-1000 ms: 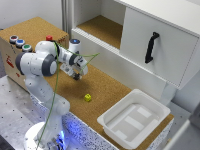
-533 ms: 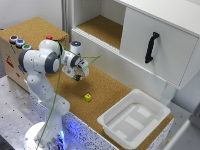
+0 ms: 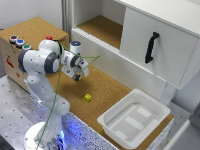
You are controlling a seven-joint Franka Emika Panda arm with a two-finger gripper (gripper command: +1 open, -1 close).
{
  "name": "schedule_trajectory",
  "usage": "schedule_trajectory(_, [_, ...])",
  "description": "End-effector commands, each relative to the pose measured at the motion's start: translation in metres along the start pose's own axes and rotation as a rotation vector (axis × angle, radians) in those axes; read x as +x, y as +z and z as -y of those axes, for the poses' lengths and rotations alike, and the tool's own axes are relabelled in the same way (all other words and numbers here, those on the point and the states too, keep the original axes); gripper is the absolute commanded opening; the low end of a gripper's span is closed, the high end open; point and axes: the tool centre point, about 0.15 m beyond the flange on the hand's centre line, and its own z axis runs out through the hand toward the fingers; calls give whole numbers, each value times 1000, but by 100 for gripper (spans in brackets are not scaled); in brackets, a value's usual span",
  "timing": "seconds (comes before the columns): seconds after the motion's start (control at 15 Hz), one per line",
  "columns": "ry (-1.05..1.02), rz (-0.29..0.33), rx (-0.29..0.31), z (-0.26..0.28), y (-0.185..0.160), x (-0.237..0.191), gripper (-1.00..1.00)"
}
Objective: Lift the purple block
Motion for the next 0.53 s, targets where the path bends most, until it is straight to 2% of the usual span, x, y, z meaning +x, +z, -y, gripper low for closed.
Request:
schedule_trajectory(0.0, [59,-18,-89,6,-38,25,-100])
schedule_trajectory(0.07, [59,-17,-79,6,-42,27,-100])
schedule_trajectory(0.13, [71,8,-124,6,-42,32,-100])
schedule_trajectory(0.33, [89,15,-88,7,-40,37,-100])
schedule_trajectory(0.47, [126,29,-106,11,-36,40,-100])
